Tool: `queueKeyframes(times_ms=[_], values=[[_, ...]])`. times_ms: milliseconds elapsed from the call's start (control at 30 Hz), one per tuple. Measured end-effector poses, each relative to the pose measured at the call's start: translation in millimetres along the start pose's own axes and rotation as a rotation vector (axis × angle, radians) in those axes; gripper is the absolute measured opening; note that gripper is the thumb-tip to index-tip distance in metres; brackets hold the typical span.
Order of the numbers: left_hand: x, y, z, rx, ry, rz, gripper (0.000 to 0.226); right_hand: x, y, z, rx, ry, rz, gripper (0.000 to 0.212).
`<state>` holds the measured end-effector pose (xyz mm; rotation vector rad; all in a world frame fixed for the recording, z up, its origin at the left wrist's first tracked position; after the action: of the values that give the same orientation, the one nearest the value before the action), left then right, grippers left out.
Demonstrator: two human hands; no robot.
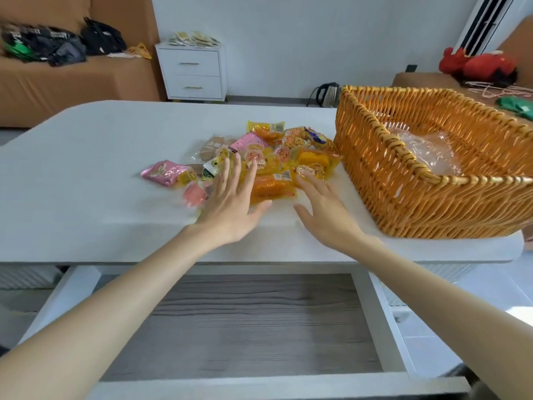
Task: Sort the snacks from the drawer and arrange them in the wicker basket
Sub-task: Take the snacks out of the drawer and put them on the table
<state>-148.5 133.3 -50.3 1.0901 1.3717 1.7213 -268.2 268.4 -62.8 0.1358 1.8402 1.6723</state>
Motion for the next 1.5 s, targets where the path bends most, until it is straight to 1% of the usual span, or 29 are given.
queueKeyframes(times_ms=[100,200,267,333,400,467,533,600,633,767,867,933,1033,1100,1200,1267,1333,1433,1500], values=[[-5.3,1.4,52.7,-0.040,-0.026,-0.002,0.078,-24.7,0.7,43.5,-0.030,0.066,-0.012,0.055],[-8.2,-3.6,99.8,-0.082,-0.046,0.023,0.080,-45.4,-3.7,86.0,-0.104,0.133,-0.015,0.056],[-8.1,-11.6,127.3,-0.163,-0.076,0.020,0.085,-55.7,-9.7,113.7,-0.163,0.182,0.000,0.058],[-7.1,-21.7,154.0,-0.299,-0.113,-0.019,0.093,-62.2,-19.0,137.7,-0.231,0.217,0.068,0.065],[-7.8,-34.5,181.5,-0.433,-0.149,-0.078,0.106,-63.6,-33.7,159.6,-0.315,0.231,0.166,0.078],[-13.8,-50.0,200.1,-0.488,-0.181,-0.194,0.117,-59.7,-50.5,176.3,-0.406,0.243,0.250,0.090],[-20.7,-61.7,207.3,-0.457,-0.199,-0.302,0.121,-49.8,-67.7,184.2,-0.451,0.271,0.366,0.098],[-25.2,-66.6,206.7,-0.404,-0.183,-0.354,0.122,-41.2,-78.7,184.1,-0.430,0.306,0.517,0.100],[-24.7,-66.7,205.7,-0.383,-0.177,-0.373,0.124,-37.4,-81.8,181.7,-0.422,0.290,0.566,0.099],[-18.4,-61.3,194.4,-0.262,-0.179,-0.458,0.130,-33.7,-78.5,164.1,-0.317,0.222,0.641,0.107],[-18.8,-54.6,177.6,-0.227,-0.126,-0.493,0.132,-34.7,-72.4,149.1,-0.256,0.168,0.622,0.116],[-20.5,-49.5,163.2,-0.213,-0.086,-0.496,0.131,-37.3,-69.8,138.9,-0.224,0.133,0.612,0.117],[-22.1,-45.0,145.1,-0.189,-0.048,-0.441,0.128,-39.3,-65.3,120.8,-0.228,0.069,0.585,0.109],[-21.1,-44.4,135.8,-0.167,-0.072,-0.403,0.123,-41.3,-63.6,109.5,-0.250,0.047,0.570,0.105],[-18.7,-46.2,125.5,-0.140,-0.136,-0.402,0.108,-44.9,-63.0,98.5,-0.247,0.034,0.605,0.096],[-18.8,-49.2,120.2,-0.107,-0.167,-0.386,0.097,-45.6,-59.4,92.4,-0.190,0.045,0.625,0.088],[-20.4,-48.6,116.1,-0.050,-0.163,-0.340,0.090,-44.1,-56.7,85.4,-0.151,0.064,0.621,0.082],[-22.1,-45.9,106.9,0.060,-0.185,-0.348,0.088,-39.9,-58.5,74.7,-0.101,0.097,0.671,0.072],[-23.2,-46.9,100.7,0.133,-0.191,-0.366,0.086,-37.0,-57.9,72.1,-0.047,0.137,0.684,0.060]])
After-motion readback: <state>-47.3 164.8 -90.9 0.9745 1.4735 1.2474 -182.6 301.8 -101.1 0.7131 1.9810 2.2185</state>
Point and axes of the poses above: each hand's wrist, its own z-axis away from the middle knuckle, its own y-axis out of the back of the hand, x = y × z, the point moved 4 cm from there along -z, towards the middle knuckle, and after that the axes turned 12 degrees about -x, right-handed, at the moved point
